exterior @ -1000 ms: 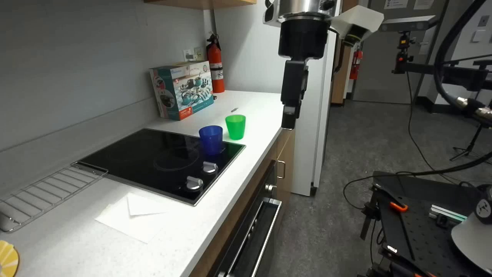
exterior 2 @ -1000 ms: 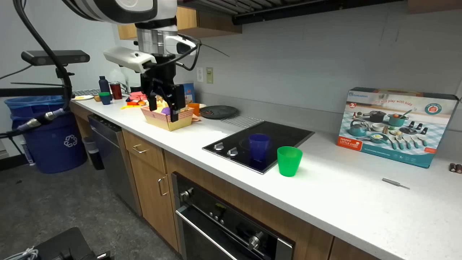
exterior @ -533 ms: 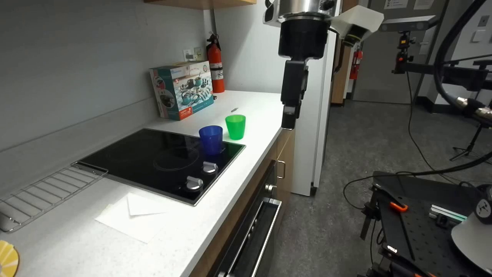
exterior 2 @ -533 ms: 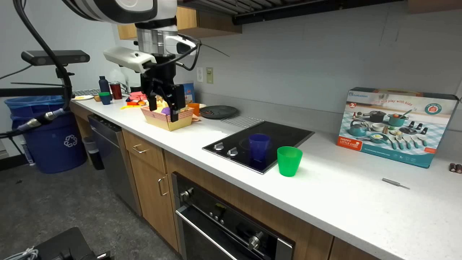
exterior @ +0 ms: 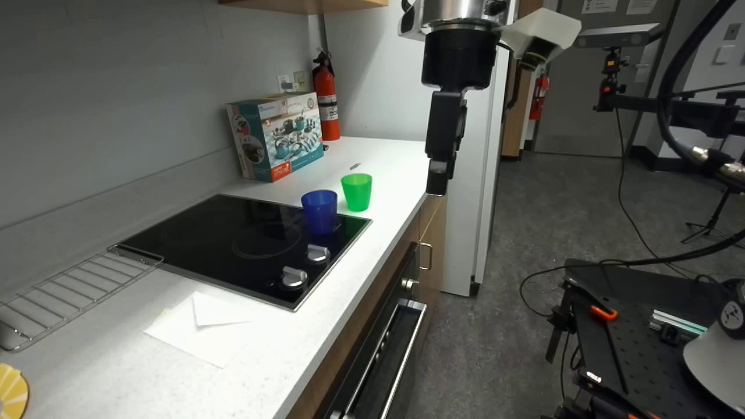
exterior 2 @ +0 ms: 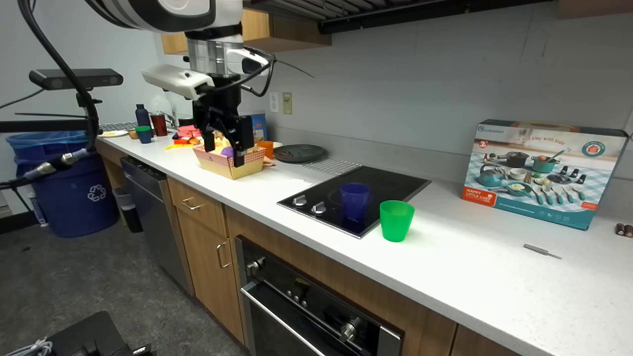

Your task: Put the blue cup in the green one

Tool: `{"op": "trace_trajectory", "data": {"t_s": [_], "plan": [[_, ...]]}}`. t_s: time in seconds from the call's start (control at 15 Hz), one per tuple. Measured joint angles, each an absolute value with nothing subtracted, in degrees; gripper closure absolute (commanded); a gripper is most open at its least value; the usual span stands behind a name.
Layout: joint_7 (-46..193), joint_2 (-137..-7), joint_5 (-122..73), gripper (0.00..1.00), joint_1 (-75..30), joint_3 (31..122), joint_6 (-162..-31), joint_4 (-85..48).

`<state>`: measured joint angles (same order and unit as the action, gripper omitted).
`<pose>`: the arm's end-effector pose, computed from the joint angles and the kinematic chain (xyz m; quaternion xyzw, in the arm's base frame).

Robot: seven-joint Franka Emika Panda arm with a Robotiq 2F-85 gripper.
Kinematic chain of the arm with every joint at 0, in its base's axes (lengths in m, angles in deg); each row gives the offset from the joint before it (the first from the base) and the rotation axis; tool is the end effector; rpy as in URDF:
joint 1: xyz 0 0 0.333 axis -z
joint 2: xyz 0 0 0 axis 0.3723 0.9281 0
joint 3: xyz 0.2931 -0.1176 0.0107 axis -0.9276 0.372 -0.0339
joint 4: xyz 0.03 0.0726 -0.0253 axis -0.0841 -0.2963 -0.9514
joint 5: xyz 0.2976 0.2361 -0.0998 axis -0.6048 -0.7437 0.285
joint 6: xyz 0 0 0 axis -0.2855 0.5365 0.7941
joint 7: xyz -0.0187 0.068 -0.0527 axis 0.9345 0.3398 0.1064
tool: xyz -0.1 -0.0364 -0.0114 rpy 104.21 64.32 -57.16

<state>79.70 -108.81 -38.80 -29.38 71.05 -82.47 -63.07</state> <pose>0.4355 0.0761 0.4615 -0.9948 -0.0407 -0.0309 0.0884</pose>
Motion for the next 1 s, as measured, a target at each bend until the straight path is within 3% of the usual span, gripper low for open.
{"op": "trace_trajectory", "data": {"t_s": [0.33, 1.0], "plan": [[79.8, -108.3, -38.8, 0.00, -29.4, 71.0, -83.3, -63.2], [75.9, -101.0, -37.1, 0.00, -28.1, 70.7, -99.0, -63.6]]}}
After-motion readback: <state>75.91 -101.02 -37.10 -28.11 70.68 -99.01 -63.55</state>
